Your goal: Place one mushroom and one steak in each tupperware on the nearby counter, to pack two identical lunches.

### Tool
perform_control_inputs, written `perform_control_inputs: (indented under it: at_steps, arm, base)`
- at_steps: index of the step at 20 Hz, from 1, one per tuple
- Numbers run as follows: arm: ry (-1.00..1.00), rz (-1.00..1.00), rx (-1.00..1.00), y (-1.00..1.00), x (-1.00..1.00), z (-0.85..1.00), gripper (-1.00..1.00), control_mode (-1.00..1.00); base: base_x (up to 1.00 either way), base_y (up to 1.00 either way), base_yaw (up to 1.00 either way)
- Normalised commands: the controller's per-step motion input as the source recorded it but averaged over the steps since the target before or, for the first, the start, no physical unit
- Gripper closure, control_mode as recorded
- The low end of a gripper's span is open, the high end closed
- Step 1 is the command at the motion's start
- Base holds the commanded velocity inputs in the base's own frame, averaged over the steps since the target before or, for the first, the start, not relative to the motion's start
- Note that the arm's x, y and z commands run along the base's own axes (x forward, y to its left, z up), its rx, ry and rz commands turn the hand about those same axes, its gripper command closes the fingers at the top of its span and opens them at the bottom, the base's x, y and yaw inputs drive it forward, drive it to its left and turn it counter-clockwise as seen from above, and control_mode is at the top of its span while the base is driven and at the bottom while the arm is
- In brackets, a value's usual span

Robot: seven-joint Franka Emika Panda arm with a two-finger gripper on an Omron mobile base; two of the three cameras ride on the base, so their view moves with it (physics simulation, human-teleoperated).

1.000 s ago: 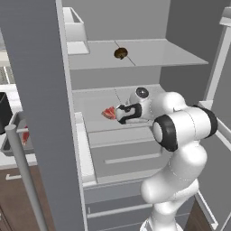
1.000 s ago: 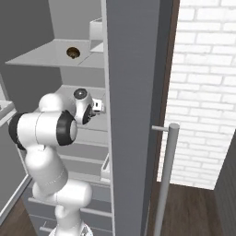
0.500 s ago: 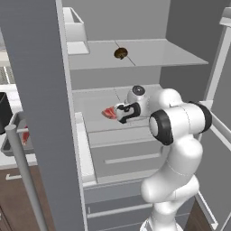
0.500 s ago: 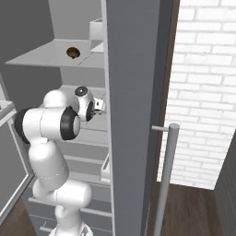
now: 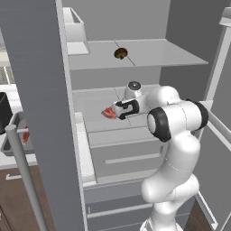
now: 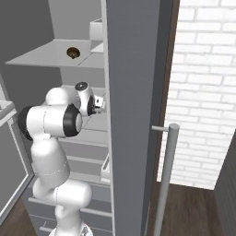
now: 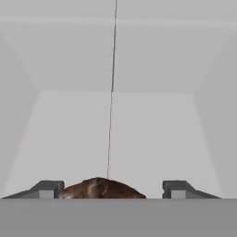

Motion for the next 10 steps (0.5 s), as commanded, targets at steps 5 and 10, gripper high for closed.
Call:
perform_control_inputs:
  at_steps: [5, 10]
  arm:
    - [0.13, -0.03, 0.00, 0.00, -0.54, -0.53, 1.00, -1.00]
    - [-0.16, -0.01, 0.00, 0.00, -0.99, -0.17, 1.00, -1.00]
  base:
    - [0.00, 0.00, 0.00]
    - [0.00, 0.00, 0.00]
